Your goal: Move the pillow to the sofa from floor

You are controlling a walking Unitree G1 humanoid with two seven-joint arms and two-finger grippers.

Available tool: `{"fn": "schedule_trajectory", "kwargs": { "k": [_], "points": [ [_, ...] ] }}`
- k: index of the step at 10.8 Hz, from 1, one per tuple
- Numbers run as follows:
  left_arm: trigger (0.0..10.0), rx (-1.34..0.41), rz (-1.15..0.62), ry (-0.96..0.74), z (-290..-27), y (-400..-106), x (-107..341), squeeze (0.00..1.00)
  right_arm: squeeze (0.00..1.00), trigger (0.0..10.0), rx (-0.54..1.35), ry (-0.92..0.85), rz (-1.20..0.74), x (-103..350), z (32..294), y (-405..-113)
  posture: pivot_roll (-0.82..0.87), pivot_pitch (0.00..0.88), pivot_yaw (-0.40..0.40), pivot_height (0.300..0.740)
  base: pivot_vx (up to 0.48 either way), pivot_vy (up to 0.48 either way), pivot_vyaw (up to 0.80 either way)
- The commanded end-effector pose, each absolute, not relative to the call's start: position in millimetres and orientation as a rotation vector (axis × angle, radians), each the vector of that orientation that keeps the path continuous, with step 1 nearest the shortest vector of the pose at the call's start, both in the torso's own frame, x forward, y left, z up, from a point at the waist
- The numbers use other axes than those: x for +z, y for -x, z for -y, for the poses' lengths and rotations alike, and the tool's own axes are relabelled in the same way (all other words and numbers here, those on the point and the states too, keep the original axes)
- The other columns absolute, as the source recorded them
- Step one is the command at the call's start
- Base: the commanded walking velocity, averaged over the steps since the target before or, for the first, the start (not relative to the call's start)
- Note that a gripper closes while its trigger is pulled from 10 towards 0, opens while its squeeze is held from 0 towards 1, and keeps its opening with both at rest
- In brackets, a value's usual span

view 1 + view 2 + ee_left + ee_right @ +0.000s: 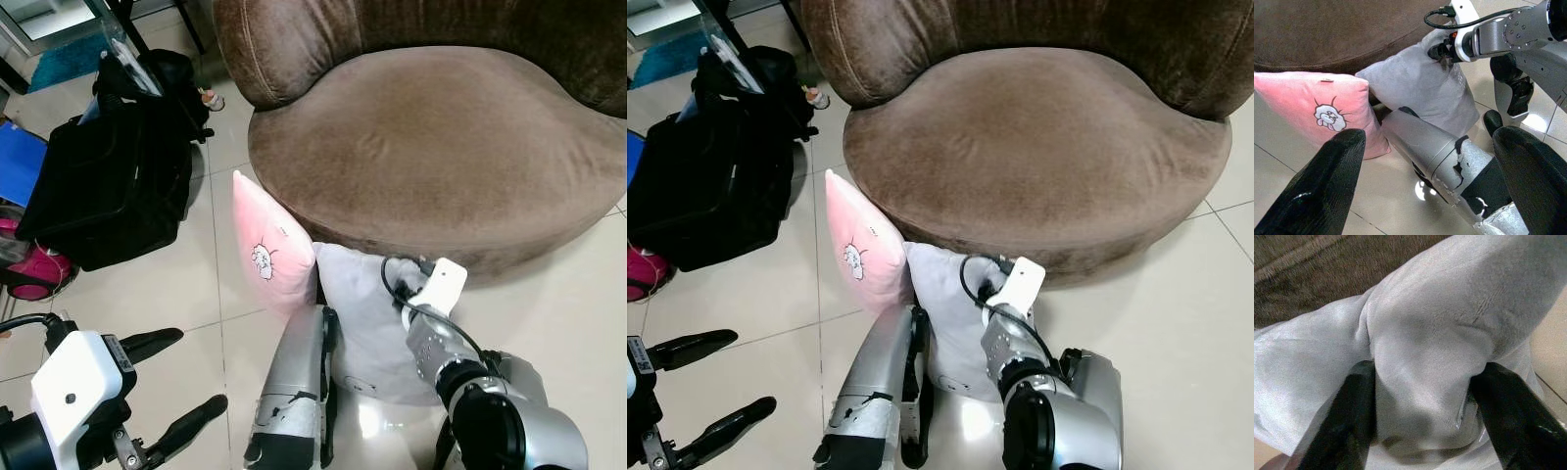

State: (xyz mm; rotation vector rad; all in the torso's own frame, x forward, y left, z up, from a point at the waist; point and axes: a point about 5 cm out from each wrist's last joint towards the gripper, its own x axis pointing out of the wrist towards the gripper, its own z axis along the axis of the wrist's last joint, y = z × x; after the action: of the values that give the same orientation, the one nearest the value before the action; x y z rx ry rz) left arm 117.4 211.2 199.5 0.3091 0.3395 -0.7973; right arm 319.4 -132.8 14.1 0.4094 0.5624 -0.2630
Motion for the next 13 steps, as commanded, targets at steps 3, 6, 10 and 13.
{"fn": "schedule_trajectory", "kwargs": {
  "k": [3, 6, 10, 13],
  "points": [
    [10.0, -0.799, -0.359, -0.311, -213, -116, 200, 0.00, 0.00, 0.0, -0.232, -0.481, -0.660, -4, 119, -303, 0.71, 0.260, 0.234, 0.534, 0.000, 0.000, 0.00],
    [10.0, -0.802, -0.358, -0.311, -212, -117, 199, 0.00, 0.00, 0.0, -0.229, -0.499, -0.655, -3, 120, -304, 0.70, 0.255, 0.231, 0.534, 0.000, 0.000, 0.00],
    [10.0, -0.798, -0.354, -0.306, -211, -118, 197, 0.00, 0.00, 0.0, -0.235, -0.512, -0.645, -2, 124, -305, 0.69, 0.256, 0.218, 0.534, 0.000, 0.000, 0.00],
    [10.0, -0.782, -0.335, -0.294, -210, -123, 192, 0.00, 0.00, 0.0, -0.233, -0.516, -0.625, 0, 130, -308, 0.63, 0.244, 0.186, 0.534, 0.000, 0.000, 0.00]
  ]
}}
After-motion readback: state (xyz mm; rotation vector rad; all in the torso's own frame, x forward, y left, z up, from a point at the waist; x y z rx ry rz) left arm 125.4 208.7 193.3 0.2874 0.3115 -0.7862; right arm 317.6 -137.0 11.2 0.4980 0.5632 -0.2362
